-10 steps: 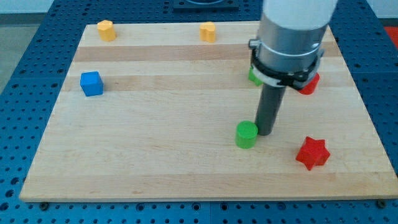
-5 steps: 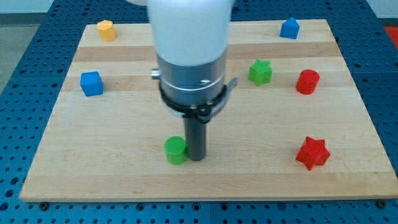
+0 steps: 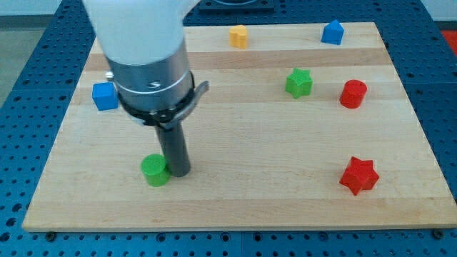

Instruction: Move green circle to the bottom left corner of the board

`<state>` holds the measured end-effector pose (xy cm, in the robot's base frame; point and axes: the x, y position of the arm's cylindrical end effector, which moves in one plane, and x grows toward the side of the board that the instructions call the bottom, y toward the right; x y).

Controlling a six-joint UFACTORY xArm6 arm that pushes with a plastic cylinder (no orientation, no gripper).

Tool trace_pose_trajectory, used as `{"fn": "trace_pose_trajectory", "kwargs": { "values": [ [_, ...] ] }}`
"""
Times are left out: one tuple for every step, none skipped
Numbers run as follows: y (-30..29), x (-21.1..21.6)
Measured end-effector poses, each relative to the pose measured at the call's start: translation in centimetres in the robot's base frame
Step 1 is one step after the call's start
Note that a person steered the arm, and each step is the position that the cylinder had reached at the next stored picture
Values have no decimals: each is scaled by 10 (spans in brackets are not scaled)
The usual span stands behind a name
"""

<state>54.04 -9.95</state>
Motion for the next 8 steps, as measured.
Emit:
{"fn": "trace_pose_trajectory", "kwargs": {
  "values": [
    [-27,0],
    [-50,0],
    [-69,0],
    [-84,0],
    [-93,3],
    [-101,6],
    [-101,6],
    [-84,6]
  ]
}}
